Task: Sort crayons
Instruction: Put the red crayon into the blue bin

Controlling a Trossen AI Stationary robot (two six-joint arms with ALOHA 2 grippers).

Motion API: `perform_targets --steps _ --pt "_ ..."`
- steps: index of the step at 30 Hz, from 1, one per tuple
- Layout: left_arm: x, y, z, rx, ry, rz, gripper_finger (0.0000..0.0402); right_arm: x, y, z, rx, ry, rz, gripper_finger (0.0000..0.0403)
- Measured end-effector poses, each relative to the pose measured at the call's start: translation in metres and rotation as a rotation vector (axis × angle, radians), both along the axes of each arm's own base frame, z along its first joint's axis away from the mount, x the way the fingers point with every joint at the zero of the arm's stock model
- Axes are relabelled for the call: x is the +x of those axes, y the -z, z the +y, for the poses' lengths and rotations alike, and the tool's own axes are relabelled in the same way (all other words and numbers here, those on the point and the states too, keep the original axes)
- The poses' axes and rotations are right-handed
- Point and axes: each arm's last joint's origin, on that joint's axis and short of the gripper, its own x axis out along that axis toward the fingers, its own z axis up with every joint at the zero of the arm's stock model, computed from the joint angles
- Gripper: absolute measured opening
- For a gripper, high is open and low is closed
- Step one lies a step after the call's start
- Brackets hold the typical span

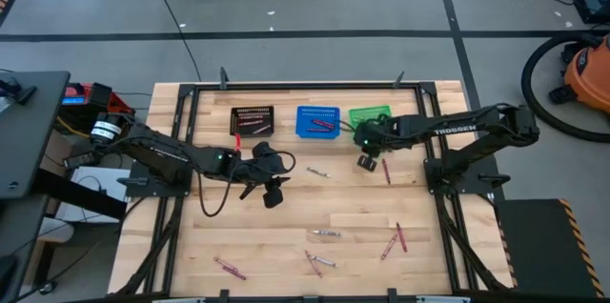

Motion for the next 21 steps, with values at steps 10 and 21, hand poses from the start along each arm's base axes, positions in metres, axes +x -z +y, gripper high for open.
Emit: perform_targets --steps 10,21 --pt "0.0 0.0 0.0 -0.002 -0.001 0.001 0.0121 -0.014 0.006 0.018 0.279 0.183 0.089 0.0099" --pt "-0.001 0.001 -0.002 0.0 0.006 0.009 0.0121 -0.031 0.028 0.022 0.381 0.357 0.156 0.0098"
